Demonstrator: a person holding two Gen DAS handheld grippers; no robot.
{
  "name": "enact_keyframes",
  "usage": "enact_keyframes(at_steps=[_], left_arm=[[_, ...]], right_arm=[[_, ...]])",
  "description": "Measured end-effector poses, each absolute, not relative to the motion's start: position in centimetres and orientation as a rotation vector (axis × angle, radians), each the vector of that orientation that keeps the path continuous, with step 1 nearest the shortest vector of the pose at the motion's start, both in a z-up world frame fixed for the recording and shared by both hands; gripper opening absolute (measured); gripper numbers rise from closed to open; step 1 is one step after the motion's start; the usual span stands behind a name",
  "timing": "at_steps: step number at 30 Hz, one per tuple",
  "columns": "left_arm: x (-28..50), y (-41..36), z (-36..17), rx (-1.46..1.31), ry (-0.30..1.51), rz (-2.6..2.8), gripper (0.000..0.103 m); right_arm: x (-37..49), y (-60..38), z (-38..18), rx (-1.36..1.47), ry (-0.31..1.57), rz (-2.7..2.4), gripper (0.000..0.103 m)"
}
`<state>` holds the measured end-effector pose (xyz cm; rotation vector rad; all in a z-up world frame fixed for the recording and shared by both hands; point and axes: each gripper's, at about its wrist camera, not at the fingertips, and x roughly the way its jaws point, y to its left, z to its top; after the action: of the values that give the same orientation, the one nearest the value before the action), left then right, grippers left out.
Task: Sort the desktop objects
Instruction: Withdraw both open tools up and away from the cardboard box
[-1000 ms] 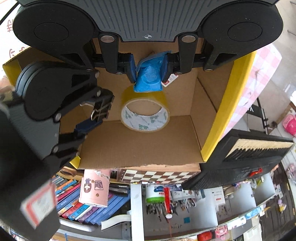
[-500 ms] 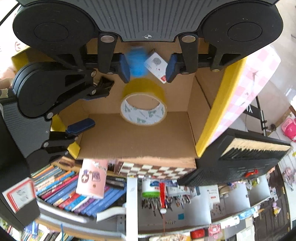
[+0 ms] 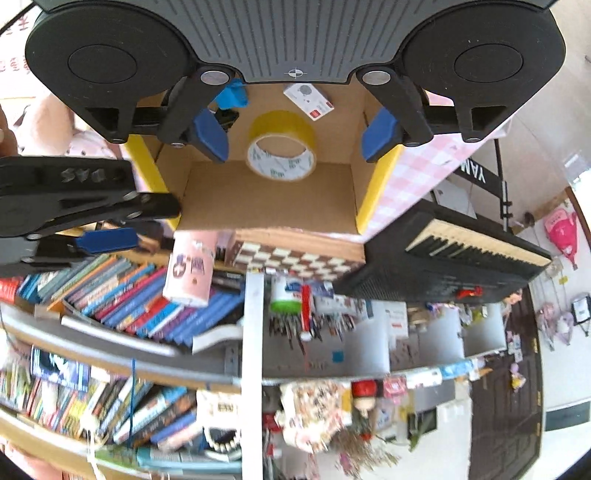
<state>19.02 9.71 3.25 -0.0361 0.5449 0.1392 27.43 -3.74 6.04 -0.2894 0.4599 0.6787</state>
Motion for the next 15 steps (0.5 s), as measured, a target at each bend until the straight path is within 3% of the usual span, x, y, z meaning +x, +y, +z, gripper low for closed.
enact_keyframes(at_steps=[8,15], left_arm=[[14.5,10.2,4.9,-0.092,0.478,0.166,0.088],[10.8,10.7,5.3,-0.121,0.462,0.190,0.090]], right_arm=[[22.1,-7.5,7.7,-0.142,0.377,0.557,0.065],[18.0,-9.3,7.3,-0.050,0.381,0.429,0.066]])
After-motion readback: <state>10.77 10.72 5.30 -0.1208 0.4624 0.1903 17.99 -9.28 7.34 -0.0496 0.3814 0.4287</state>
